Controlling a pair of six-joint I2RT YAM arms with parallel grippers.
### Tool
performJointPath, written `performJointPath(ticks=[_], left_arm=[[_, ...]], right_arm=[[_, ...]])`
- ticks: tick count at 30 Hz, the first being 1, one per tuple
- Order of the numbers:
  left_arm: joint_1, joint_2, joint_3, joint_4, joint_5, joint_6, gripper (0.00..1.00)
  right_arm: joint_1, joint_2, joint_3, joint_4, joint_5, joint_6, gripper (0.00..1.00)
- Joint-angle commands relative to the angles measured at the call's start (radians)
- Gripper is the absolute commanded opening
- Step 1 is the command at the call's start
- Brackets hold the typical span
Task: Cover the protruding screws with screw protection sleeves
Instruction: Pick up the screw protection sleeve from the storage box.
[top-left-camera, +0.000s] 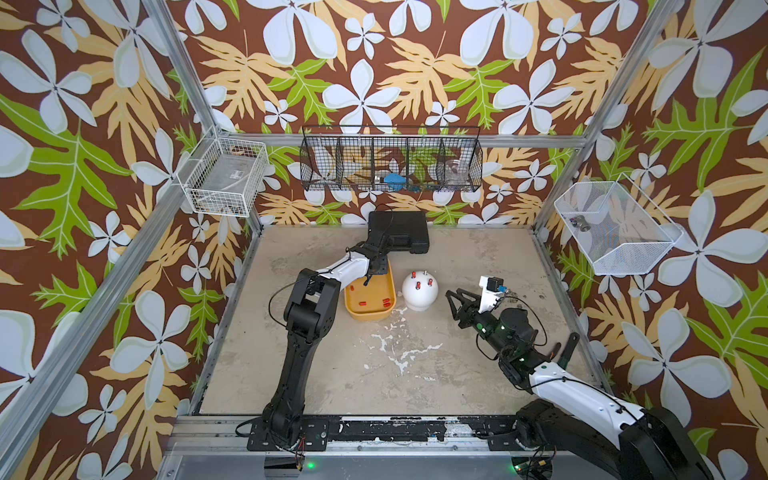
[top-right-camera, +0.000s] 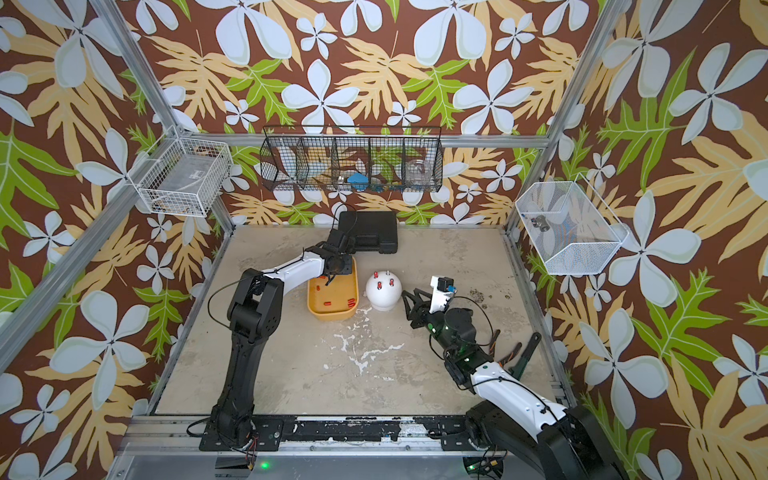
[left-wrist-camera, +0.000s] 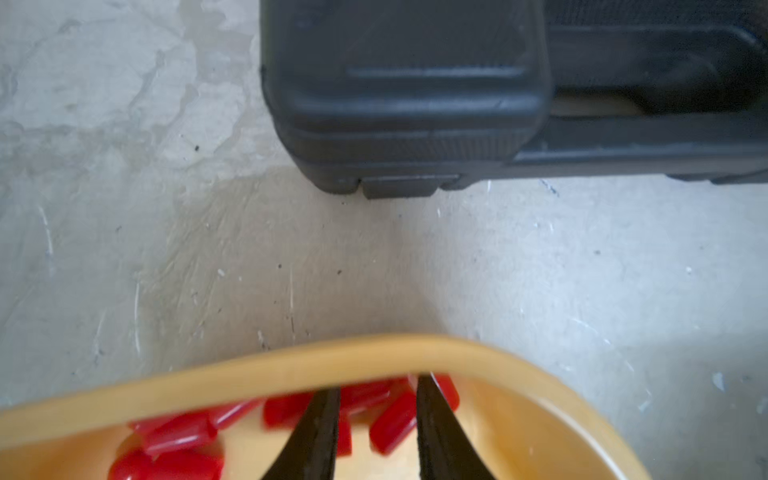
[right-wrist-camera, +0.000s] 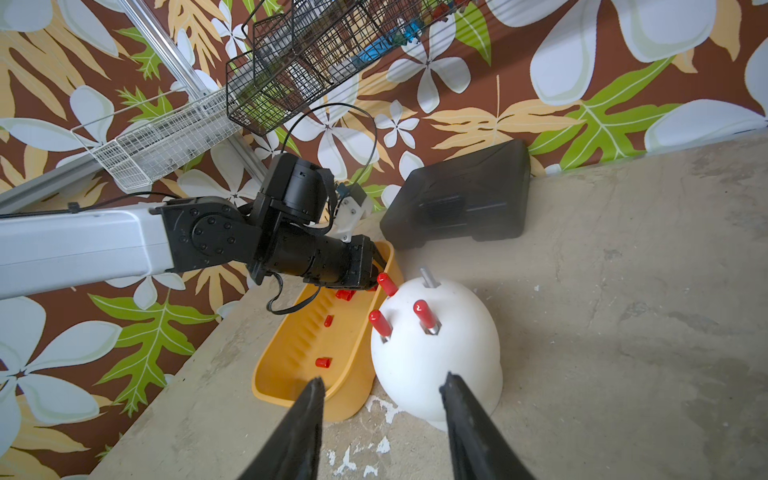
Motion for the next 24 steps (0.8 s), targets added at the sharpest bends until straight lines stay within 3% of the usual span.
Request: performJointPath(ticks=[1, 5, 9, 12, 14, 24], left_arm=[[-0.001, 0.026, 0.019, -0.021, 0.009, 0.018, 0.35], [-0.001, 0.039, 0.02, -0.021, 0.014, 0.024, 0.34], [-0.001, 0.034, -0.002, -0.018, 0.011, 0.027, 0.16], [-0.001, 0.011, -0.028, -0.007, 0.006, 0.025, 0.13], [-0.001, -0.009, -0.042, 0.0, 0.007, 0.024, 0.05], [-0.001, -0.115, -0.08, 0.007, 0.007, 0.03, 0.0]], right_arm=[[0.001, -0.004, -0.003, 0.044, 0.0, 0.004, 0.49], [0.0, -0.004, -0.005, 0.045, -0.001, 0.004, 0.49], [0.001, -0.007, -0.008, 0.049, -0.004, 0.007, 0.49], [0.001, -0.007, -0.01, 0.05, -0.005, 0.009, 0.49], [0.0, -0.007, -0.01, 0.051, -0.007, 0.01, 0.49], [0.0, -0.011, -0.01, 0.051, -0.012, 0.01, 0.49]])
